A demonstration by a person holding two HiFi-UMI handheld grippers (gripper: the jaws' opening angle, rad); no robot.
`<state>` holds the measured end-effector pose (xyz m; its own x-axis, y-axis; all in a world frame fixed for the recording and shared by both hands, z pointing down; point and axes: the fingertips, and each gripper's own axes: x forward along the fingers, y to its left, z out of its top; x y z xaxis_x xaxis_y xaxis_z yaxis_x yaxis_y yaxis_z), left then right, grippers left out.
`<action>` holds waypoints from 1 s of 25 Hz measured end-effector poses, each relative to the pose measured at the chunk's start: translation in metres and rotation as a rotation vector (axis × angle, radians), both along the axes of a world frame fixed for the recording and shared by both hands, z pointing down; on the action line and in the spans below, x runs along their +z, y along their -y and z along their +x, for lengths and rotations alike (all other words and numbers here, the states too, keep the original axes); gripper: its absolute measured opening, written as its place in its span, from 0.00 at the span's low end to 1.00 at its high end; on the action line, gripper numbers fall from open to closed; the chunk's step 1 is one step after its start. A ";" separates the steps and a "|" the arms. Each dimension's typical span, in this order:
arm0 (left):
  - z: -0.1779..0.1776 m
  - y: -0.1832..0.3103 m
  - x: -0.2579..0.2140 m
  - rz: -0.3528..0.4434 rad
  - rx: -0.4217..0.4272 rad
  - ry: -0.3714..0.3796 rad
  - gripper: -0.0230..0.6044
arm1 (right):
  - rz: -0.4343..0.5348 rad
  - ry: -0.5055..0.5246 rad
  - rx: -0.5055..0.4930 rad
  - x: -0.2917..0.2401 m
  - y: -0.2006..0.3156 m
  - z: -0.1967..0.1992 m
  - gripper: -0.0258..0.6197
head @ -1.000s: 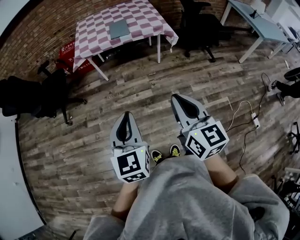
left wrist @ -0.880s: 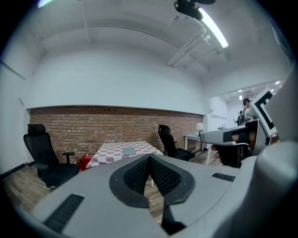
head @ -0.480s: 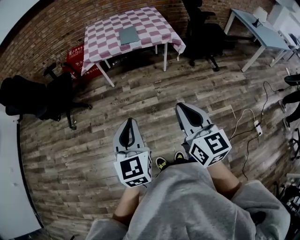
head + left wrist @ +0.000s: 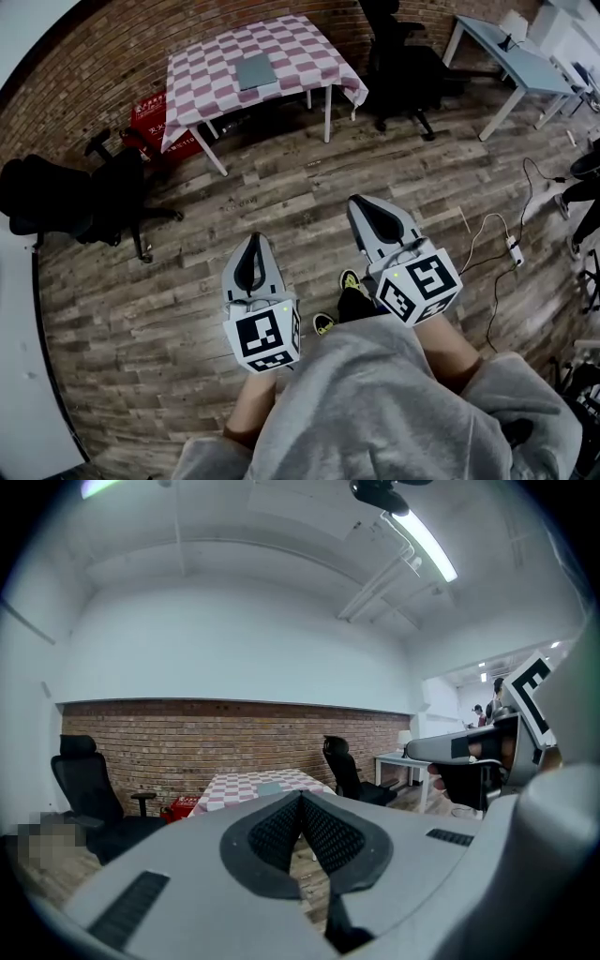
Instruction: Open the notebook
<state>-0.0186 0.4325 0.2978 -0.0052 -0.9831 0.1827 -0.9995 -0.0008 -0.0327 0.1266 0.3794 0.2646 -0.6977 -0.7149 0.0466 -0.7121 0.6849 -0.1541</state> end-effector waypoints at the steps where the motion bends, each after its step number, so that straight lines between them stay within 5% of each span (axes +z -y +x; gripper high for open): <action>1: -0.001 0.000 0.000 -0.001 0.001 0.002 0.05 | 0.001 0.001 0.002 0.000 0.000 0.000 0.08; 18: -0.013 0.020 0.008 0.012 -0.013 0.042 0.05 | 0.019 0.028 -0.018 0.015 0.024 -0.010 0.08; 25: -0.026 0.069 0.012 0.010 -0.005 0.051 0.05 | 0.016 0.045 -0.019 0.023 0.073 -0.024 0.08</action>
